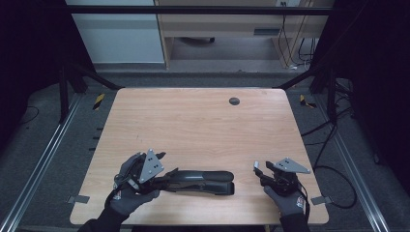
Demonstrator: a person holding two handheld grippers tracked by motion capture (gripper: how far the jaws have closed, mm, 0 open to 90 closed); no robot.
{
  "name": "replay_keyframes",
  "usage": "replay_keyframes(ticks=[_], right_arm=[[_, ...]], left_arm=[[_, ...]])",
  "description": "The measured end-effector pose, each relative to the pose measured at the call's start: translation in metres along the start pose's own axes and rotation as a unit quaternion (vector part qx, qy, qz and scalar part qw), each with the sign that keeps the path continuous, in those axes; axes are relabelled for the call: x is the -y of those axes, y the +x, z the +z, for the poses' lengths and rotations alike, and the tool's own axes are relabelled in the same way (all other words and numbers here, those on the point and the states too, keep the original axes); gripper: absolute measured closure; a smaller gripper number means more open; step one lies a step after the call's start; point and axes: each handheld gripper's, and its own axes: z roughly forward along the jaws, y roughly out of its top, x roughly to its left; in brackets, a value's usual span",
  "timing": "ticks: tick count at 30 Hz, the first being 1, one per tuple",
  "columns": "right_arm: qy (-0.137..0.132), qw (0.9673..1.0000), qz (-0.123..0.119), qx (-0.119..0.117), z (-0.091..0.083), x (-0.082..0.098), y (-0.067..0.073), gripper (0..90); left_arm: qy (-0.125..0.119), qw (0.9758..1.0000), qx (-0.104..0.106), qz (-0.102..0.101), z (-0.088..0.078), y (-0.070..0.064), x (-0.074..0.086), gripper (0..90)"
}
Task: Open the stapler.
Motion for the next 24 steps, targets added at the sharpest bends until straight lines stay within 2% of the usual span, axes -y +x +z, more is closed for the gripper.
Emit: replay_keyframes(ticks=[7, 12, 16, 24], right_arm=[[0.002, 1.0, 0.0, -0.001, 0.0, 0.0, 0.0, 48.6], [0.006, 1.0, 0.001, 0.0, 0.002, 0.0, 0.0, 48.7], [0.01, 0.9999, 0.0, 0.0, 0.002, 0.0, 0.0, 48.7], [0.013, 0.9999, -0.006, 0.001, 0.004, 0.0, 0.001, 48.7]], left_arm=[[0.009, 0.9996, 0.005, 0.027, 0.001, -0.01, -0.004, 37.2], [0.01, 0.9994, 0.008, 0.032, 0.003, -0.015, -0.006, 36.9], [0.02, 0.9986, 0.008, 0.049, 0.008, -0.023, -0.007, 36.4], [0.024, 0.997, 0.005, 0.074, 0.013, -0.038, -0.01, 35.9]])
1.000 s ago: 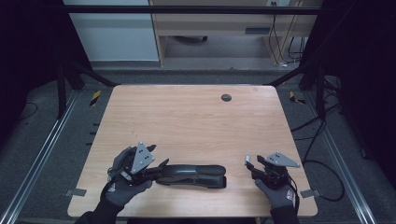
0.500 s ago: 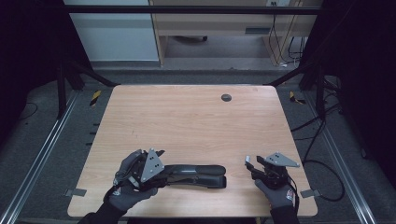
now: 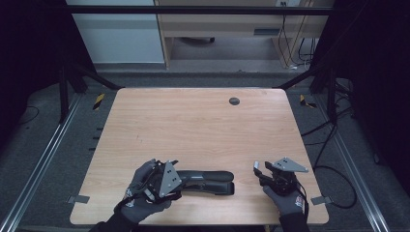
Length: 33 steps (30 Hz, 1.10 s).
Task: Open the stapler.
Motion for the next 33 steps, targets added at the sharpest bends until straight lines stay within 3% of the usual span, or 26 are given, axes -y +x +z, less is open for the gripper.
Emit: replay_keyframes(ticks=[7, 33], right_arm=[[0.004, 1.0, 0.003, 0.0, 0.0, 0.0, 0.0, 48.8], [0.006, 1.0, 0.001, 0.0, 0.002, 0.001, -0.001, 49.3]], left_arm=[[0.005, 0.9997, -0.003, 0.024, 0.005, -0.012, -0.005, 35.0], [0.015, 0.9975, -0.017, 0.067, 0.014, -0.036, -0.012, 32.6]])
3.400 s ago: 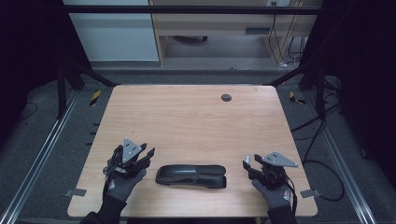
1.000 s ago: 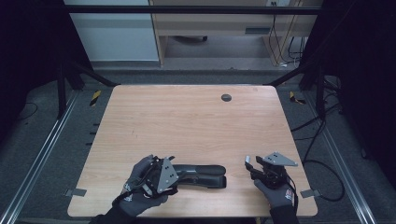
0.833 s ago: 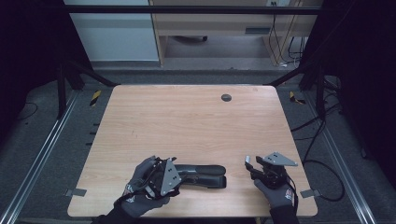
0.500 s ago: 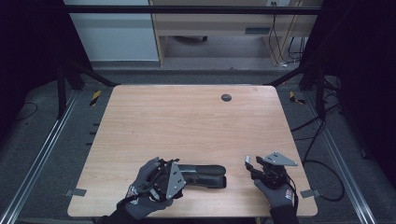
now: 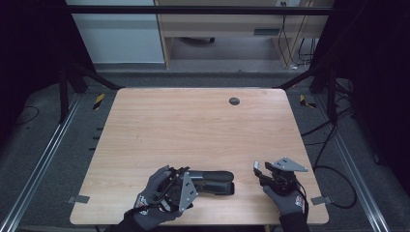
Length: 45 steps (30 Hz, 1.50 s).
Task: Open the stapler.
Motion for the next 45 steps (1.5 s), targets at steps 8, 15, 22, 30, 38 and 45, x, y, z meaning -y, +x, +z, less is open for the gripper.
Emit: replay_keyframes(ticks=[8, 15, 22, 30, 38, 45], right_arm=[[0.0, 1.0, -0.001, 0.001, 0.0, 0.0, 0.0, 49.9], [0.001, 1.0, 0.001, -0.002, 0.0, 0.0, 0.001, 50.8], [0.001, 1.0, 0.001, -0.003, 0.0, 0.0, 0.001, 51.2], [0.0, 1.0, -0.002, -0.003, 0.0, 0.0, 0.0, 51.3], [0.001, 1.0, 0.001, -0.003, 0.0, 0.0, 0.001, 51.4], [-0.001, 1.0, 0.006, -0.006, -0.001, 0.0, 0.001, 52.4]], left_arm=[[0.01, 0.9995, -0.018, 0.024, 0.005, -0.009, -0.003, 32.3], [0.014, 0.9991, -0.02, 0.036, 0.011, -0.015, -0.005, 31.5], [0.017, 0.9984, -0.029, 0.045, 0.013, -0.017, -0.007, 30.9], [0.017, 0.9976, -0.036, 0.056, 0.017, -0.024, -0.009, 30.9], [0.023, 0.9964, -0.043, 0.07, 0.022, -0.027, -0.013, 30.7], [0.027, 0.9938, -0.051, 0.096, 0.027, -0.034, -0.019, 29.9]])
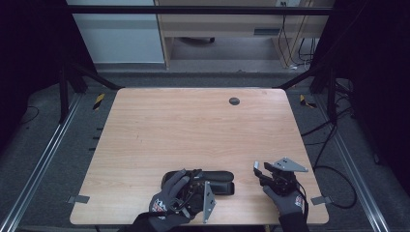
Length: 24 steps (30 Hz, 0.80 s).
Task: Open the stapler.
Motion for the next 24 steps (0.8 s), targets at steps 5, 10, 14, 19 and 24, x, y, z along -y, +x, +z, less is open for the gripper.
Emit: replay_keyframes(ticks=[5, 10, 14, 19, 24], right_arm=[[0.0, 1.0, -0.001, -0.001, 0.0, 0.0, 0.0, 53.3], [0.001, 1.0, -0.002, -0.003, 0.0, 0.0, 0.001, 54.3], [0.002, 1.0, -0.002, -0.005, 0.001, 0.0, 0.001, 55.6], [0.002, 0.9999, -0.007, -0.012, 0.001, 0.0, 0.003, 57.8], [0.004, 0.9998, -0.007, -0.018, 0.002, 0.0, 0.005, 60.4]], left_arm=[[-0.003, 1.0, 0.001, -0.002, 0.004, -0.002, -0.003, 29.6], [0.001, 1.0, -0.002, 0.009, 0.005, -0.003, -0.007, 29.5], [0.004, 0.9998, -0.007, 0.017, 0.007, -0.003, -0.009, 29.4], [0.012, 0.9994, -0.01, 0.031, 0.012, -0.004, -0.013, 29.5], [0.016, 0.9991, -0.011, 0.038, 0.017, -0.007, -0.015, 29.9]])
